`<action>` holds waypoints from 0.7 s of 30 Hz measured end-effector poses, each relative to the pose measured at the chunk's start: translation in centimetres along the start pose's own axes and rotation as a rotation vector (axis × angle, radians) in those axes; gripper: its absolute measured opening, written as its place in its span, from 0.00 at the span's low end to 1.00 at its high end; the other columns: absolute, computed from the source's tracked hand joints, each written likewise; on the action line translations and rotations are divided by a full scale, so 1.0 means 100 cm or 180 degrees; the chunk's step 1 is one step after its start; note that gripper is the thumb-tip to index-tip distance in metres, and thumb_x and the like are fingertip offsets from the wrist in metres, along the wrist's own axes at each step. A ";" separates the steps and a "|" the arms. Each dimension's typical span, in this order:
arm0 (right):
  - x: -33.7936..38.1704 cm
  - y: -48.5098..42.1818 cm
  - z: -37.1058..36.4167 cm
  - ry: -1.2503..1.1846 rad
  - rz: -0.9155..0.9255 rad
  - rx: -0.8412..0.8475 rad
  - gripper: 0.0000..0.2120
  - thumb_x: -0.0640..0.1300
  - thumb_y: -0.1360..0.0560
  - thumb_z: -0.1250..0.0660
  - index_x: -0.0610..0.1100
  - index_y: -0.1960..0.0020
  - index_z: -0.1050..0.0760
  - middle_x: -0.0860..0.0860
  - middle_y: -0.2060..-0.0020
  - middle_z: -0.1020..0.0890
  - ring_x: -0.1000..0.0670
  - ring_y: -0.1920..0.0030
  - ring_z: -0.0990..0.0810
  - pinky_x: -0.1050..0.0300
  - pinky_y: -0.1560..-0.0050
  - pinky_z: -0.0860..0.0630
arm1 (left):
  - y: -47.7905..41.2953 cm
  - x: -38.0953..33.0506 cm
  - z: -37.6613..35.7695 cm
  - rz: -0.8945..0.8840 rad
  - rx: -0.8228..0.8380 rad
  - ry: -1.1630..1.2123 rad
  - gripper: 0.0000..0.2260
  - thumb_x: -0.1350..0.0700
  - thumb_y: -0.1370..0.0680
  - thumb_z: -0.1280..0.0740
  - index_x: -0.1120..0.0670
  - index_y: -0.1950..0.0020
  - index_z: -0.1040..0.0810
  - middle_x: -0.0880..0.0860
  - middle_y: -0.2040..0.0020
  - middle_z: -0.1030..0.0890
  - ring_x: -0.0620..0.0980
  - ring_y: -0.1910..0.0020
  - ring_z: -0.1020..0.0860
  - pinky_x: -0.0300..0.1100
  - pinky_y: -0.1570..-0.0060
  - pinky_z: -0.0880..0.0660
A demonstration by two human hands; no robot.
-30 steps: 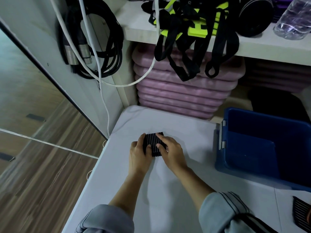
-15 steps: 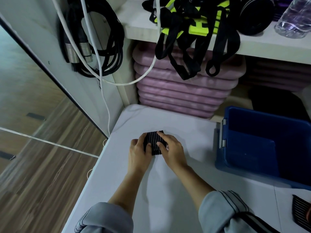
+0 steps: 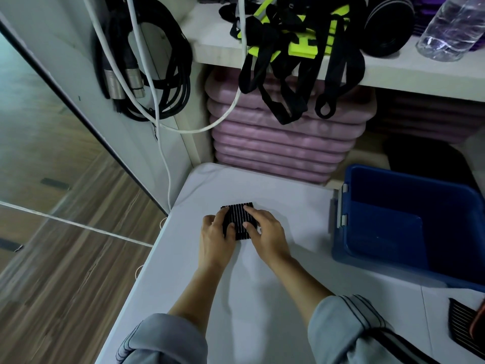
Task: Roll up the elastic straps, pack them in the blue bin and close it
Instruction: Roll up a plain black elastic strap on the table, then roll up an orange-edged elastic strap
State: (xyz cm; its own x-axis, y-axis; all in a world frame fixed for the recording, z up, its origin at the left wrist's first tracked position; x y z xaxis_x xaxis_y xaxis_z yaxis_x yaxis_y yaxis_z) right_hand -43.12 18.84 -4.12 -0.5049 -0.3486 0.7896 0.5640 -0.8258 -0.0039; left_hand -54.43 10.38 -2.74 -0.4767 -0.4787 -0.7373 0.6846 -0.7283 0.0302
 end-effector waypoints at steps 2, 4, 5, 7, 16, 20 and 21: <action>0.000 0.000 0.001 -0.0001 -0.0014 0.0004 0.19 0.45 0.23 0.37 0.51 0.32 0.30 0.52 0.42 0.23 0.52 0.42 0.25 0.54 0.41 0.26 | 0.001 -0.002 0.001 -0.0008 -0.0008 -0.0050 0.19 0.58 0.23 0.37 0.52 0.32 0.29 0.57 0.46 0.28 0.56 0.53 0.24 0.41 0.51 0.30; 0.000 0.002 0.002 0.0022 -0.0042 0.0006 0.19 0.46 0.23 0.37 0.52 0.32 0.30 0.52 0.41 0.23 0.51 0.41 0.26 0.53 0.40 0.26 | 0.004 -0.004 0.004 0.0009 -0.0062 -0.0131 0.19 0.58 0.23 0.37 0.52 0.32 0.29 0.56 0.45 0.28 0.56 0.50 0.26 0.43 0.50 0.29; 0.001 0.003 0.004 0.0046 -0.0057 -0.0004 0.20 0.47 0.23 0.38 0.52 0.31 0.31 0.52 0.40 0.24 0.51 0.40 0.26 0.52 0.40 0.26 | 0.006 -0.005 0.006 0.0016 -0.0113 -0.0244 0.18 0.57 0.23 0.36 0.53 0.33 0.29 0.57 0.44 0.29 0.56 0.48 0.27 0.45 0.49 0.28; 0.002 0.010 0.009 0.0136 -0.0104 -0.0056 0.20 0.48 0.23 0.38 0.50 0.31 0.32 0.51 0.38 0.25 0.49 0.39 0.27 0.50 0.39 0.27 | 0.013 -0.009 0.009 0.0025 -0.0226 -0.0532 0.17 0.56 0.24 0.35 0.54 0.35 0.27 0.57 0.44 0.28 0.57 0.45 0.29 0.49 0.48 0.28; -0.010 0.111 0.056 0.0940 -0.0367 -0.0107 0.19 0.48 0.22 0.40 0.45 0.33 0.33 0.47 0.37 0.26 0.47 0.38 0.29 0.53 0.38 0.28 | 0.088 -0.036 -0.007 -0.0418 0.0200 -0.1071 0.10 0.56 0.27 0.35 0.55 0.47 0.22 0.56 0.49 0.23 0.57 0.48 0.27 0.49 0.52 0.28; -0.033 0.177 0.095 0.1155 -0.0557 -0.0341 0.18 0.47 0.24 0.37 0.42 0.36 0.29 0.45 0.41 0.23 0.44 0.42 0.26 0.52 0.44 0.27 | 0.141 -0.058 -0.038 -0.0676 0.0723 -0.0934 0.12 0.58 0.26 0.36 0.55 0.45 0.21 0.55 0.47 0.22 0.57 0.46 0.26 0.49 0.51 0.25; -0.041 0.193 0.106 0.1195 -0.0645 -0.0403 0.18 0.46 0.24 0.37 0.42 0.36 0.29 0.45 0.41 0.23 0.44 0.42 0.25 0.53 0.44 0.27 | 0.154 -0.065 -0.048 -0.0752 0.0862 -0.0928 0.12 0.58 0.26 0.37 0.54 0.45 0.21 0.55 0.47 0.22 0.56 0.45 0.26 0.48 0.50 0.25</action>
State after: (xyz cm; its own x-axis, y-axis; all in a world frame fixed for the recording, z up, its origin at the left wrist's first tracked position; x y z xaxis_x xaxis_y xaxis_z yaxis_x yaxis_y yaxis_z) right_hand -23.25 9.00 -0.97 -0.8125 -0.2916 0.5048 0.3565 -0.9336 0.0345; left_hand -38.10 4.62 -0.70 -0.7641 -0.3739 -0.5257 0.3883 -0.9173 0.0880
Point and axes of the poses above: each hand's wrist, its own y-axis away from the middle knuckle, its own z-axis out of the back of the hand, x = y × z, the point moved 5 cm from there along -y, towards the middle knuckle
